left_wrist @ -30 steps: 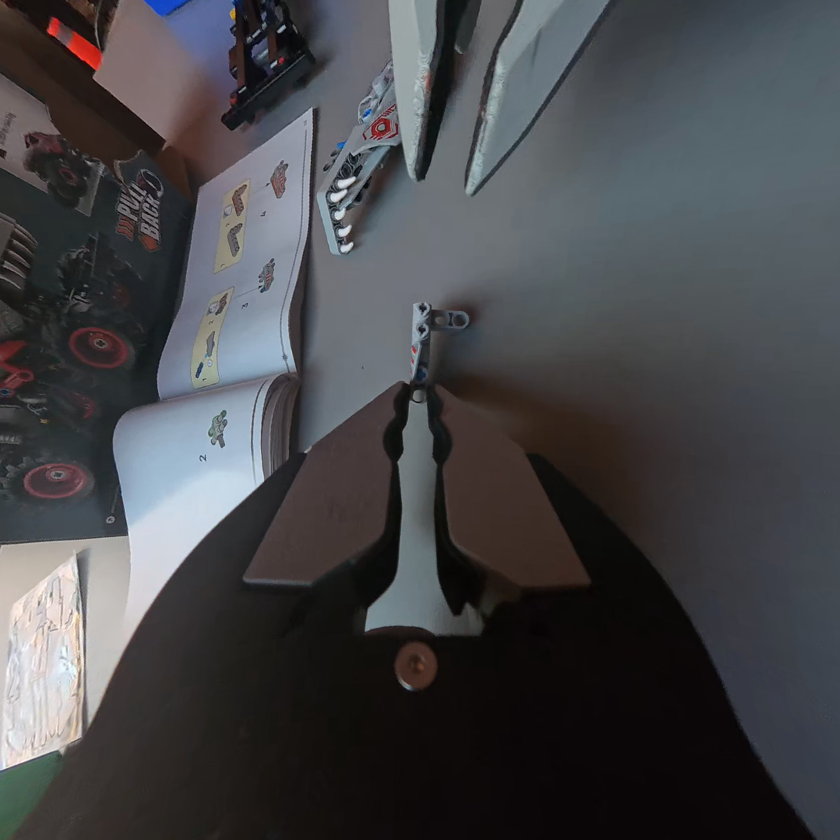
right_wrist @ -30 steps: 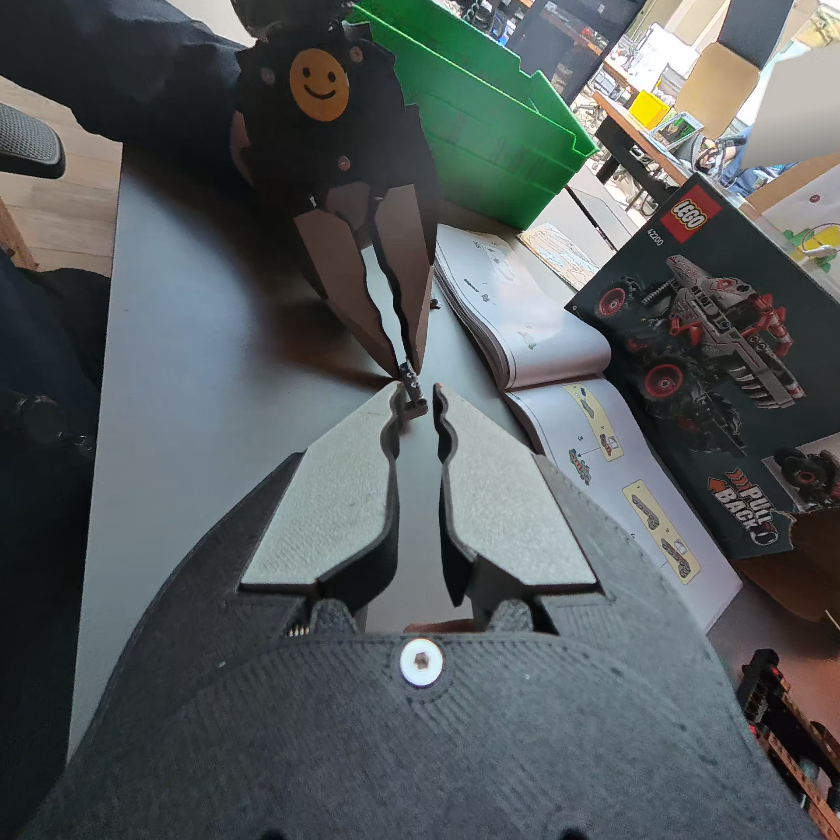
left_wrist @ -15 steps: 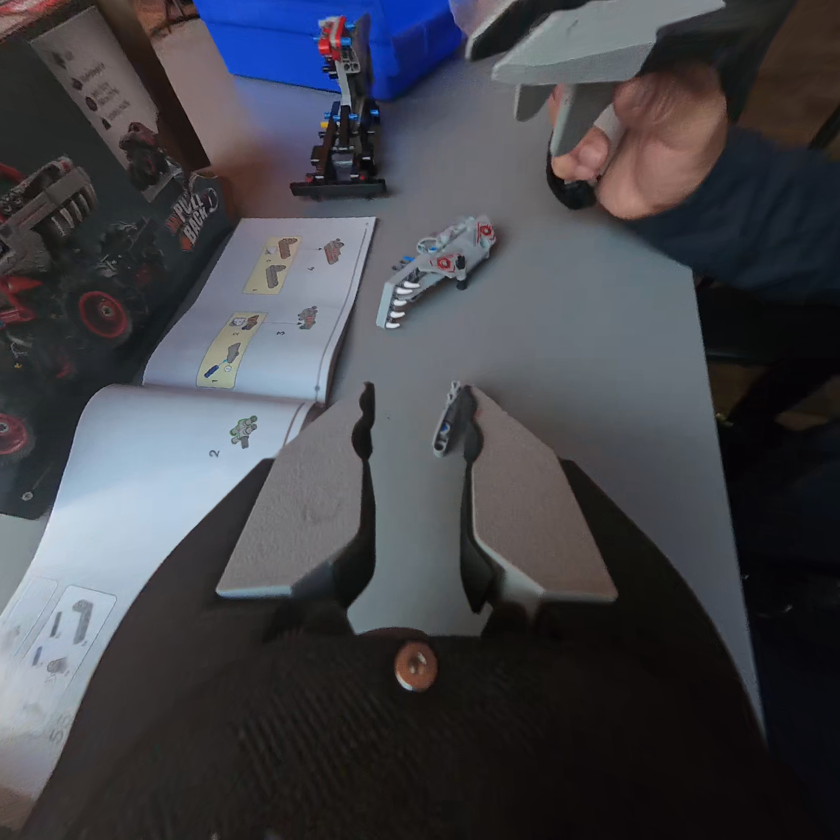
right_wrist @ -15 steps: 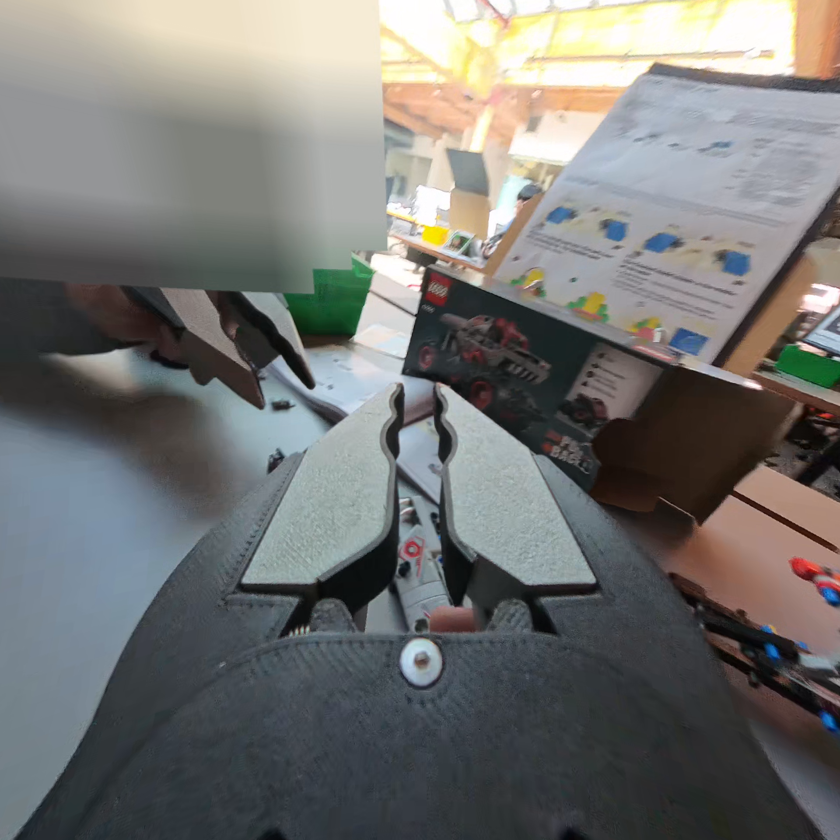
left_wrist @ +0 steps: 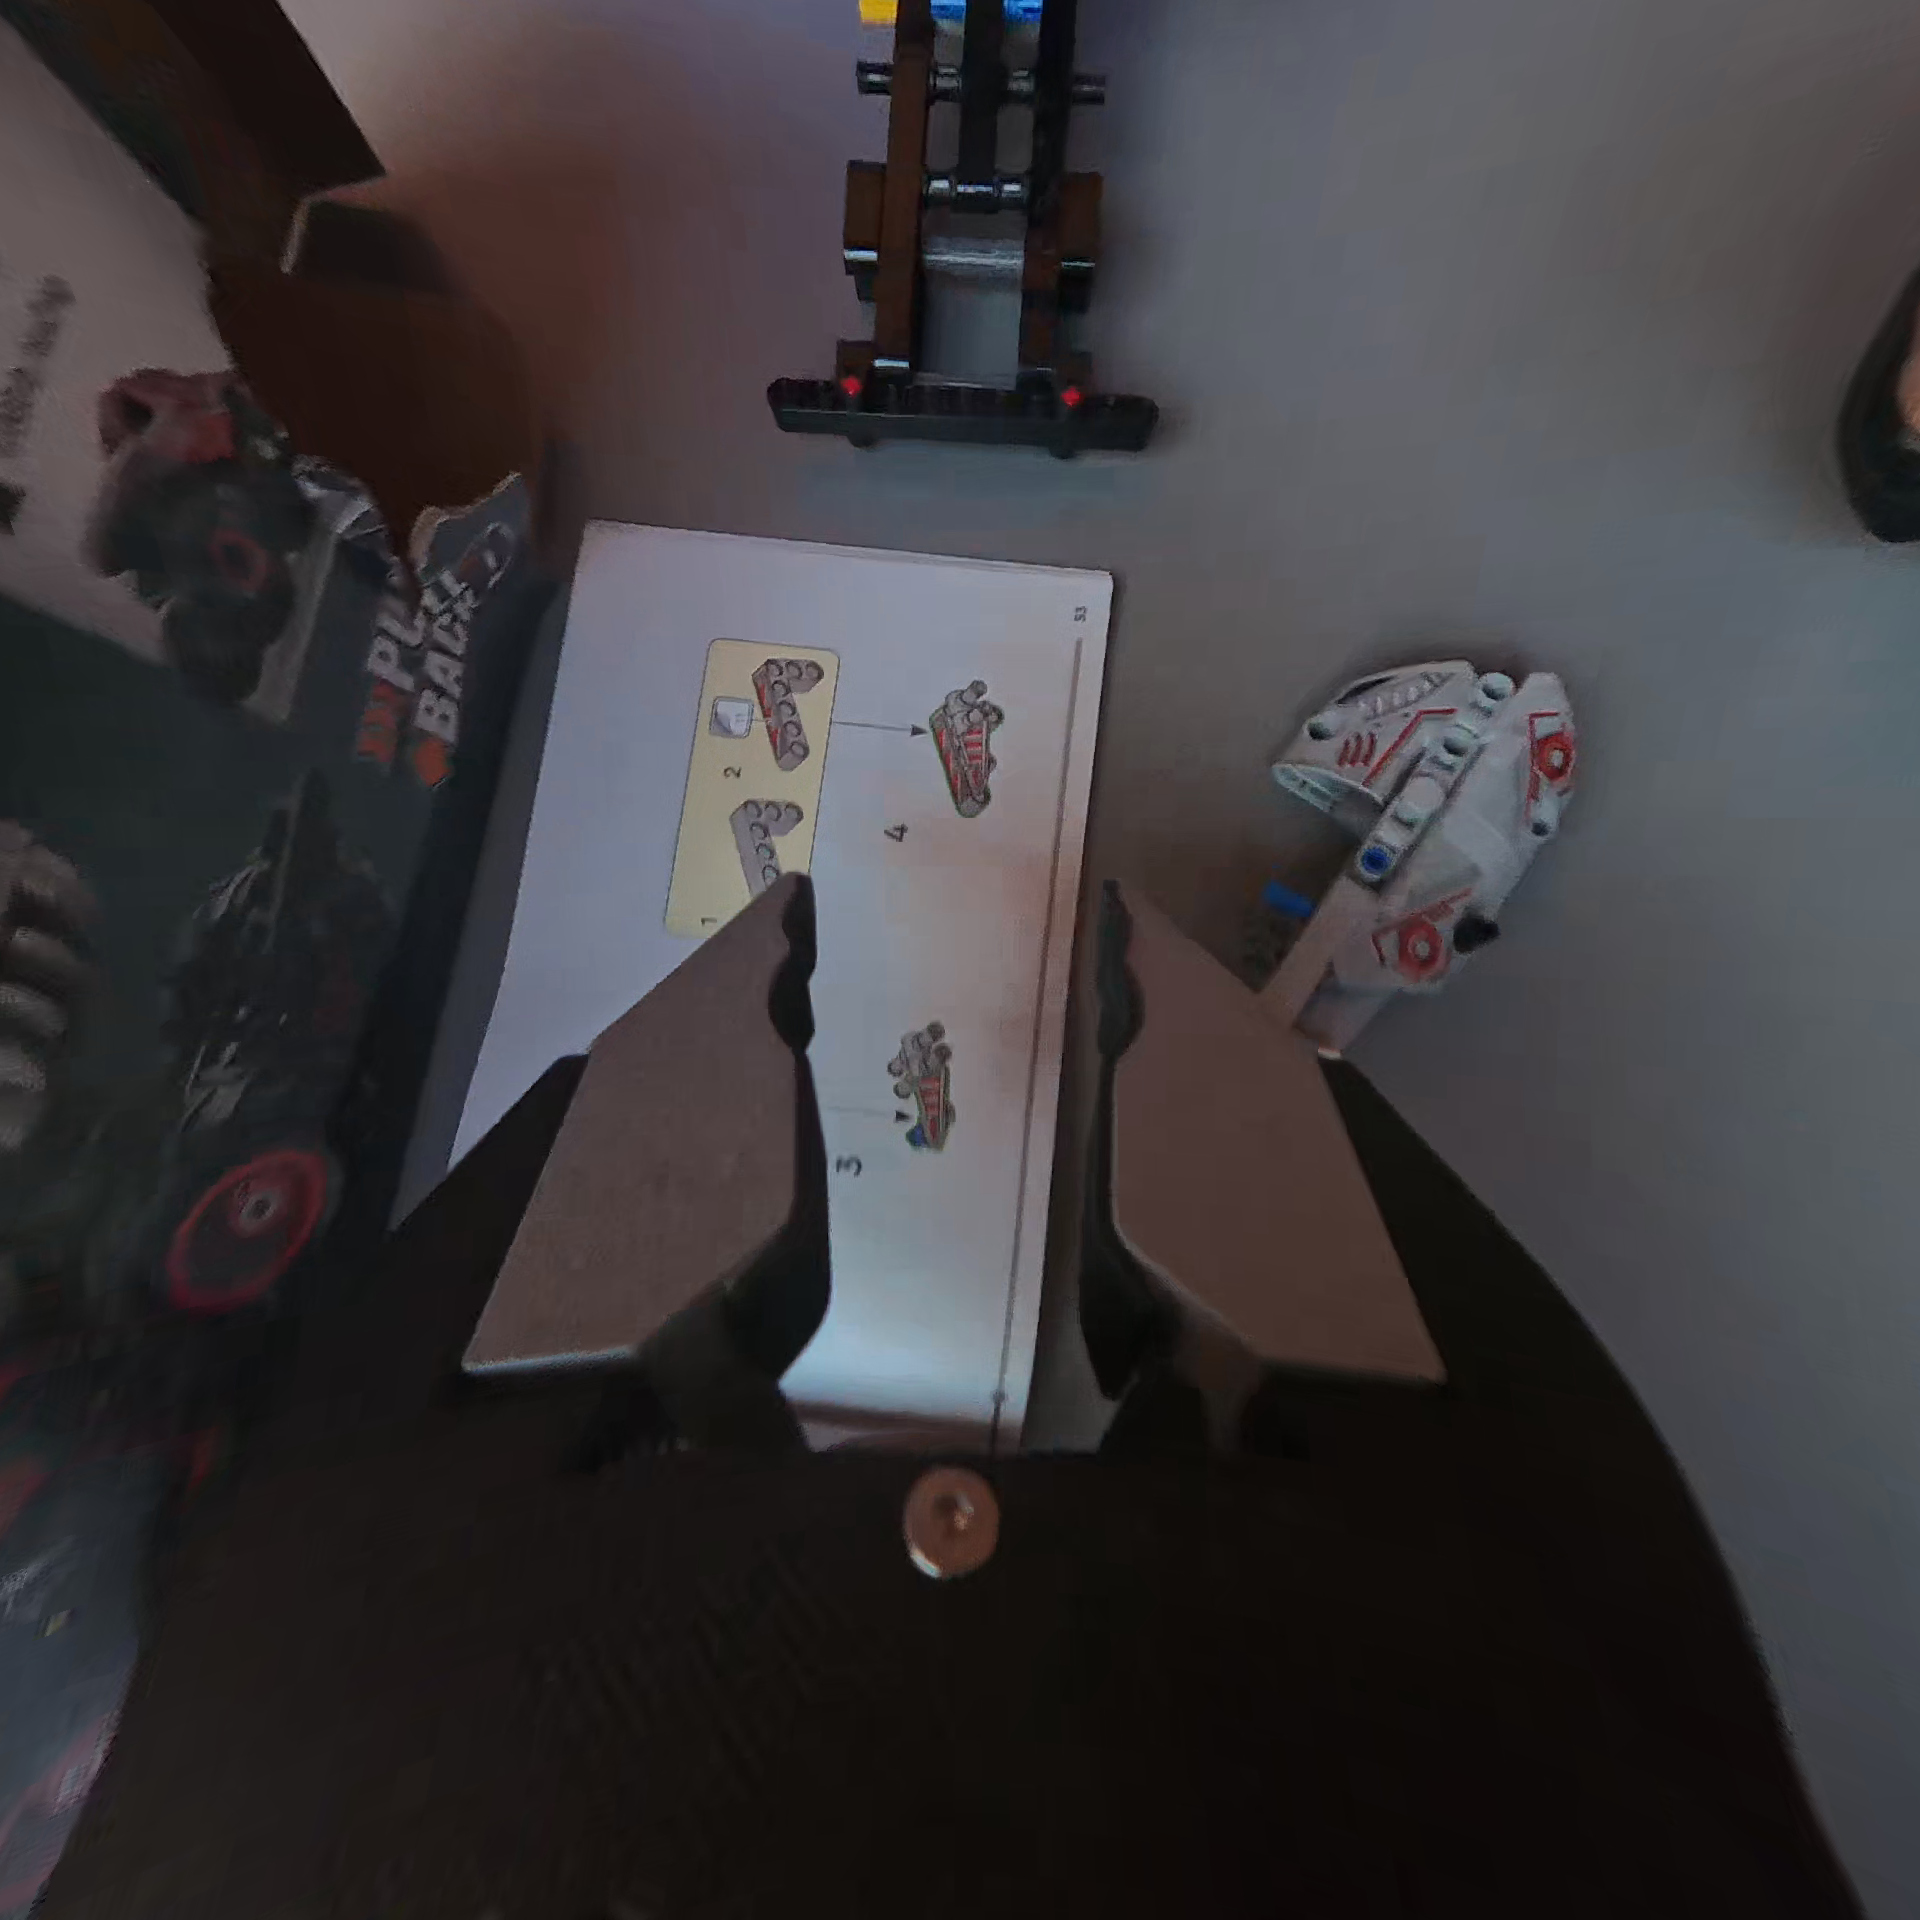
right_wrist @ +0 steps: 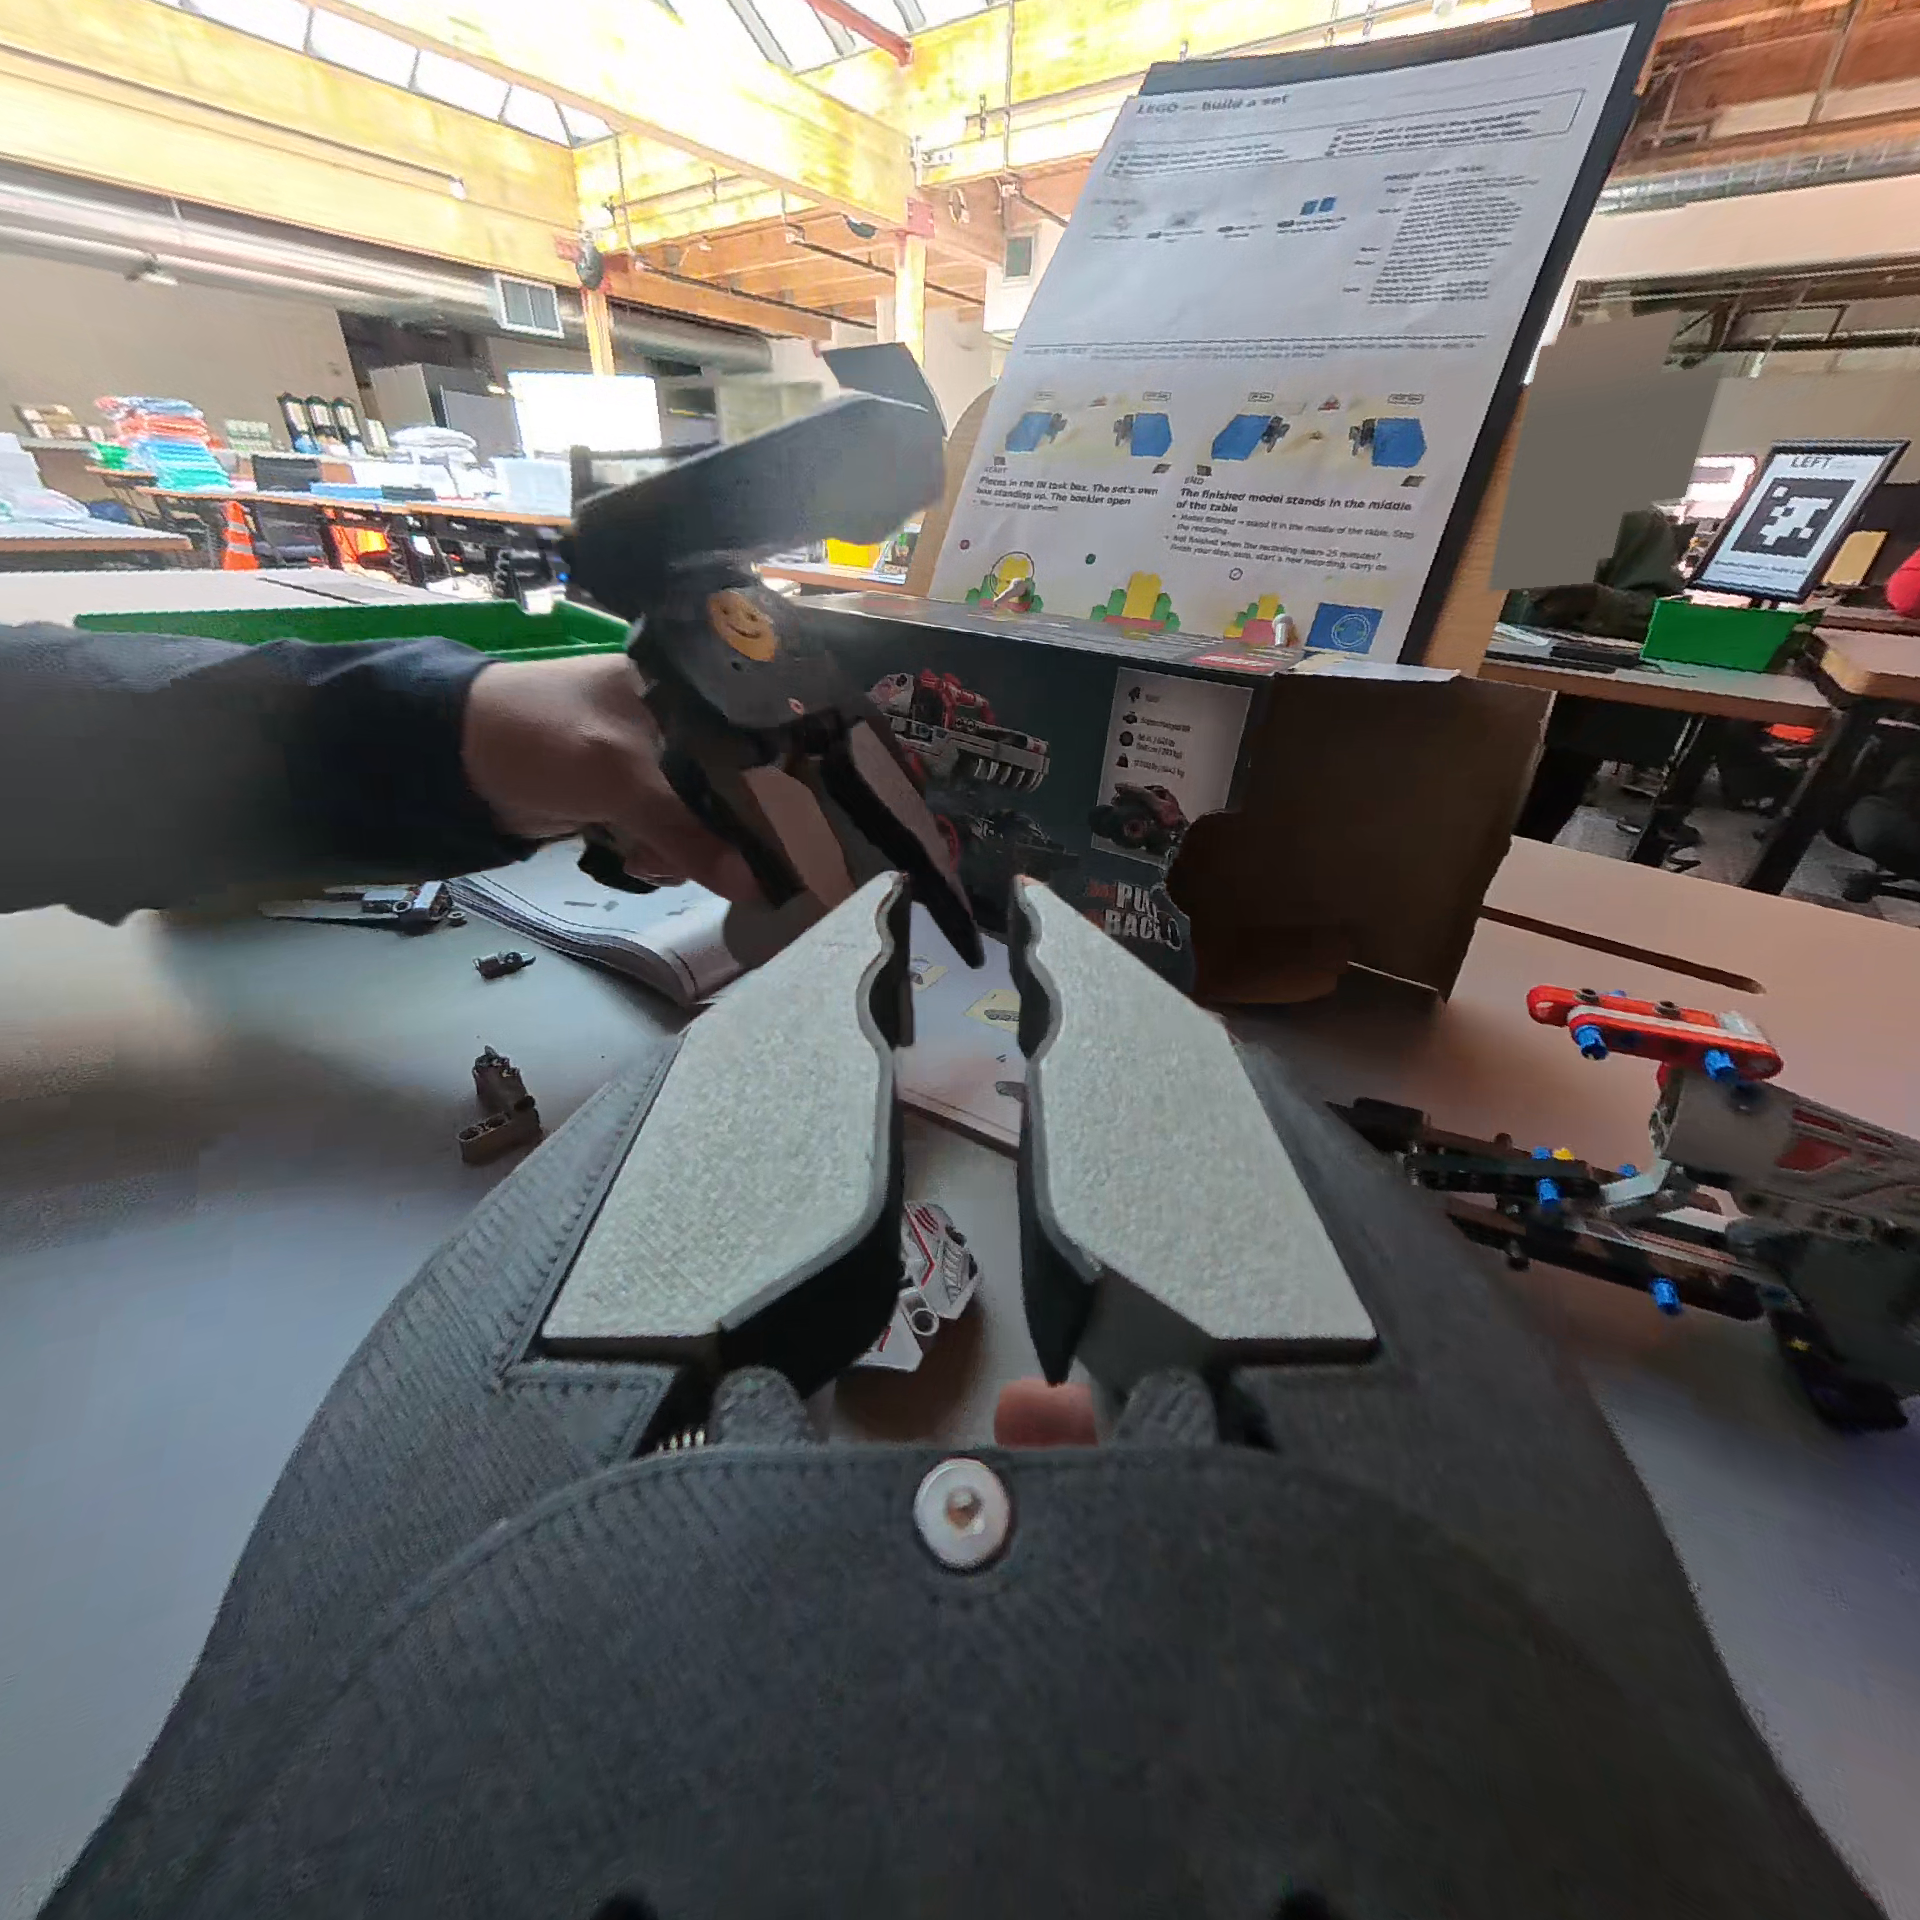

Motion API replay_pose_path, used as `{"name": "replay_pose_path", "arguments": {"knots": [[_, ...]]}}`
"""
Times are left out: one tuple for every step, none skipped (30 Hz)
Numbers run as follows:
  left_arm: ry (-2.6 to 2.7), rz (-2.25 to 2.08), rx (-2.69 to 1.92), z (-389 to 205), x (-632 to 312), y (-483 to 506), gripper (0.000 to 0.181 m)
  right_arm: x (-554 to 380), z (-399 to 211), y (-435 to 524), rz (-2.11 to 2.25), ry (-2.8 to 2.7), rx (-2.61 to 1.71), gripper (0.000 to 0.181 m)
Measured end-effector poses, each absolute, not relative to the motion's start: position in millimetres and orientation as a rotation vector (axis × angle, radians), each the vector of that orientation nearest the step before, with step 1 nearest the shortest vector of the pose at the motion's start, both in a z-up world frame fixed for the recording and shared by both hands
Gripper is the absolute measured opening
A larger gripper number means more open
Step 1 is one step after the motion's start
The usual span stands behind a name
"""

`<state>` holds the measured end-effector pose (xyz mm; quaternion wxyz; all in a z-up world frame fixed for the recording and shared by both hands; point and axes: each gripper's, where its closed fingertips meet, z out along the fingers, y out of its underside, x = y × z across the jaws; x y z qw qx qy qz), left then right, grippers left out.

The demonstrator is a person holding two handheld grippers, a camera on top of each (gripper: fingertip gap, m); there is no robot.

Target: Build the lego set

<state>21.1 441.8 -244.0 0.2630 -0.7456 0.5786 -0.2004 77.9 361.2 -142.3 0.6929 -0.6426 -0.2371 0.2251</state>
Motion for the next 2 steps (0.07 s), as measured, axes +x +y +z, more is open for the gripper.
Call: {"name": "replay_pose_path", "arguments": {"knots": [[1.585, -0.525, -2.034, -249.9, 25.7, 443.9, 0.054, 76.3, -143.4, 360.9, 0.508, -0.535, -1.44, 0.015], [1.605, -0.49, -2.052, -256.3, 27.9, 446.9, 0.056, 74.8, -144.4, 360.6, 0.509, -0.542, -1.444, 0.016]]}}
